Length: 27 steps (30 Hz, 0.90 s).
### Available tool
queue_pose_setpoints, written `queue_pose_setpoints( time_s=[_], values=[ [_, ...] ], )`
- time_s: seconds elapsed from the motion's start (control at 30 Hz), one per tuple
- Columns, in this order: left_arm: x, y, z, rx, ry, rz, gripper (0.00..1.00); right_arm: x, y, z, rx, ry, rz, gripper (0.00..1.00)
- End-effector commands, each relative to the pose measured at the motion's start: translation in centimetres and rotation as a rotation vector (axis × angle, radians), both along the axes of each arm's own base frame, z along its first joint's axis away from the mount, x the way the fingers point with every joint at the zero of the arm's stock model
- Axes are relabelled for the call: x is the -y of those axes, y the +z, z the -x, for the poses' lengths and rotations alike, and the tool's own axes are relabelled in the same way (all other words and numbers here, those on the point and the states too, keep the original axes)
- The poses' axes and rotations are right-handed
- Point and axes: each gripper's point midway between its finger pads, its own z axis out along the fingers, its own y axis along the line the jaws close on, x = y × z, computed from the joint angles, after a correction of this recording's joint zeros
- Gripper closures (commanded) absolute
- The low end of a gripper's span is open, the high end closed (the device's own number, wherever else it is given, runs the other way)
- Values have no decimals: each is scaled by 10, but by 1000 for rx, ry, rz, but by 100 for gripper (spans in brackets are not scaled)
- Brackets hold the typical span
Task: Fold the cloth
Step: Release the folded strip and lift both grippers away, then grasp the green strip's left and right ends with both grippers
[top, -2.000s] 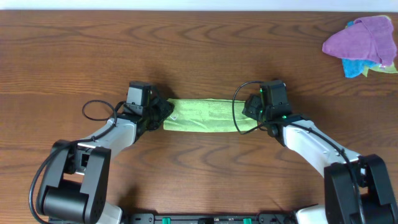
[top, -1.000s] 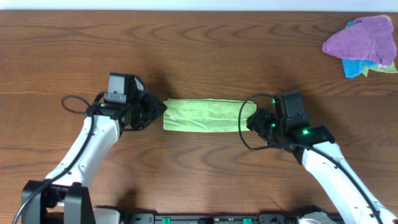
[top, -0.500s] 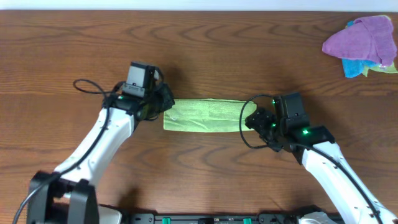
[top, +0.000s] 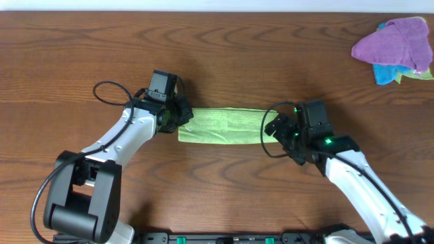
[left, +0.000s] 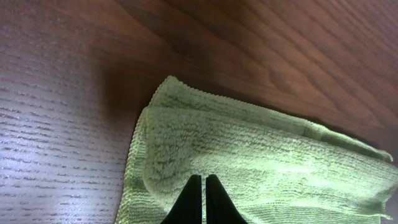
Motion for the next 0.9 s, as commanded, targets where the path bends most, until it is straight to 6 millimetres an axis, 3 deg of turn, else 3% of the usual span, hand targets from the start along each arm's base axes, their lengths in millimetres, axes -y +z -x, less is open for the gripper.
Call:
queue_pose_setpoints(
  time_s=[0.0,0.43,0.87],
  values=[
    [0,4,-8,34,-12,-24,94,4,-14,0,-30,-23,12,7],
    [-3,1,-9,55,-5,-89,94,-2,-39,-13,-54,-24,1,14],
    [3,-26,-4,-1,-21,-109,94,2,-52,-10,-87,-31,29,20]
  ],
)
